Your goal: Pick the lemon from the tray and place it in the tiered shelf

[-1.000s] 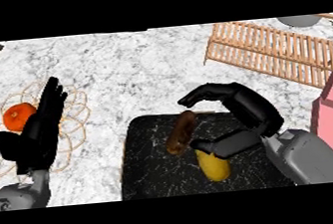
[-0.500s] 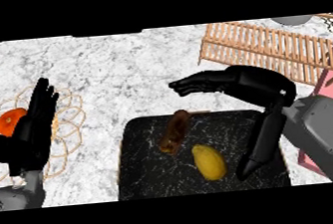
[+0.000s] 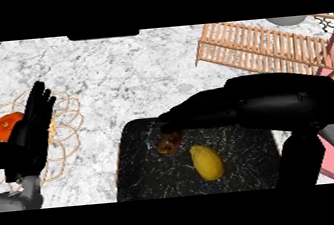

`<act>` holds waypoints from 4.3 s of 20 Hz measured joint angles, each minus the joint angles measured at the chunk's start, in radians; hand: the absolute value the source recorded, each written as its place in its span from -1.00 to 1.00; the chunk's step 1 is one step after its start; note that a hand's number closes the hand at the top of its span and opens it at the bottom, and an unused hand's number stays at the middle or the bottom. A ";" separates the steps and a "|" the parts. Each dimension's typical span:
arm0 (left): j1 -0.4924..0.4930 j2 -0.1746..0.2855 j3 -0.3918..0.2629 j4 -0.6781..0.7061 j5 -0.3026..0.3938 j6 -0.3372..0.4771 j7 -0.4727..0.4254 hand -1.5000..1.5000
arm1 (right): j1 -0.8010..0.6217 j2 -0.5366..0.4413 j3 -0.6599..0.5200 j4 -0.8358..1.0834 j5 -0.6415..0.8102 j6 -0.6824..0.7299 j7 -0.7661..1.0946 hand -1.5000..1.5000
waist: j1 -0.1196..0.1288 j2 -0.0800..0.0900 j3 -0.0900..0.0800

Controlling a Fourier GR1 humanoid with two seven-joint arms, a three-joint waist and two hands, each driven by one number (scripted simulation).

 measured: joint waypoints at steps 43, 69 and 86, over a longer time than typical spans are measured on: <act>0.013 -0.109 0.123 -0.036 -0.114 -0.123 0.051 0.00 | 0.311 0.269 0.224 0.109 1.175 -0.081 -0.150 -1.00 | 0.005 0.011 0.001; 0.001 -0.182 0.189 -0.019 -0.182 -0.194 0.053 0.00 | 0.425 0.394 0.178 0.242 1.526 -0.276 -0.428 1.00 | 0.002 0.002 0.001; 0.038 -0.194 0.180 -0.035 -0.190 -0.195 0.039 0.00 | 0.449 0.634 -0.210 0.120 1.363 -0.573 0.650 1.00 | -0.002 0.004 0.000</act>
